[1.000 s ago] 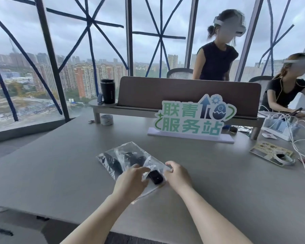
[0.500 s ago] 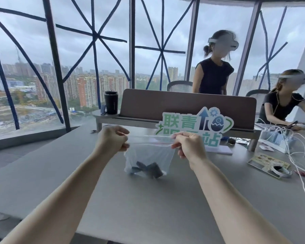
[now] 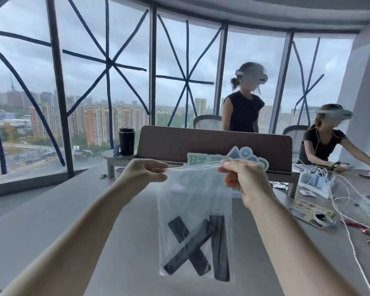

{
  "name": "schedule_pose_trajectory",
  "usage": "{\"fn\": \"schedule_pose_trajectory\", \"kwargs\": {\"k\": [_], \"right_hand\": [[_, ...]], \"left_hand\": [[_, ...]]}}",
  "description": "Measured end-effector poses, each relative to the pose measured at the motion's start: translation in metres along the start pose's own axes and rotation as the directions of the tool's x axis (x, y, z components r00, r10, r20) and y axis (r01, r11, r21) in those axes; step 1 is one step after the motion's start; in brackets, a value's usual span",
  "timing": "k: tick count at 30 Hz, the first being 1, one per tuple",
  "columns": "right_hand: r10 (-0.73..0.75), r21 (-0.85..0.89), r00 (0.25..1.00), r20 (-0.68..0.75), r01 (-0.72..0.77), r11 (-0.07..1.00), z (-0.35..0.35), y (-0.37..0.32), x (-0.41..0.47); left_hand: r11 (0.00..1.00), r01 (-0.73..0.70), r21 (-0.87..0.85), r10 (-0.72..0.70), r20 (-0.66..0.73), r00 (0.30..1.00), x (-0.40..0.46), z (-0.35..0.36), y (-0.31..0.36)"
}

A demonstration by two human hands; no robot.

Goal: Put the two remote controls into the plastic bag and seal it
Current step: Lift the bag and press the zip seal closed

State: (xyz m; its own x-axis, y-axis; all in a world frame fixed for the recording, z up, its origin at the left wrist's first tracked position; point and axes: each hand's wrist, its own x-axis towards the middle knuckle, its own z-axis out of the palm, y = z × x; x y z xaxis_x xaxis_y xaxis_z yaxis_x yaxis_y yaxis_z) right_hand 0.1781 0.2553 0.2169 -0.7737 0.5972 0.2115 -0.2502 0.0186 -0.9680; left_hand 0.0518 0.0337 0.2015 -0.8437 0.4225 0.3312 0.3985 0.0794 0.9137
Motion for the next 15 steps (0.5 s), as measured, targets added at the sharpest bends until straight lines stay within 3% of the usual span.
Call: {"fn": "schedule_pose_trajectory", "kwargs": {"k": [5,10,13,15], "right_hand": [[-0.023,-0.026,0.999,-0.031,0.022,0.999,-0.015,0.002,-0.005],[-0.101,-0.081,0.989,-0.111,0.092,0.992,-0.03,-0.002,-0.007],[-0.234,-0.363,0.959,-0.161,0.163,0.918,-0.036,-0.004,-0.006],[-0.422,-0.662,0.9,-0.11,0.251,0.706,-0.032,-0.003,-0.011]], "left_hand": [[0.996,-0.039,0.085,0.055,-0.185,0.981,-0.005,0.018,-0.019],[0.999,-0.031,0.027,0.036,-0.209,0.977,-0.005,0.03,-0.009],[0.999,-0.028,-0.038,0.021,-0.186,0.982,-0.005,0.042,0.002],[0.998,-0.035,-0.048,0.028,-0.146,0.989,-0.006,0.053,0.008]]}}
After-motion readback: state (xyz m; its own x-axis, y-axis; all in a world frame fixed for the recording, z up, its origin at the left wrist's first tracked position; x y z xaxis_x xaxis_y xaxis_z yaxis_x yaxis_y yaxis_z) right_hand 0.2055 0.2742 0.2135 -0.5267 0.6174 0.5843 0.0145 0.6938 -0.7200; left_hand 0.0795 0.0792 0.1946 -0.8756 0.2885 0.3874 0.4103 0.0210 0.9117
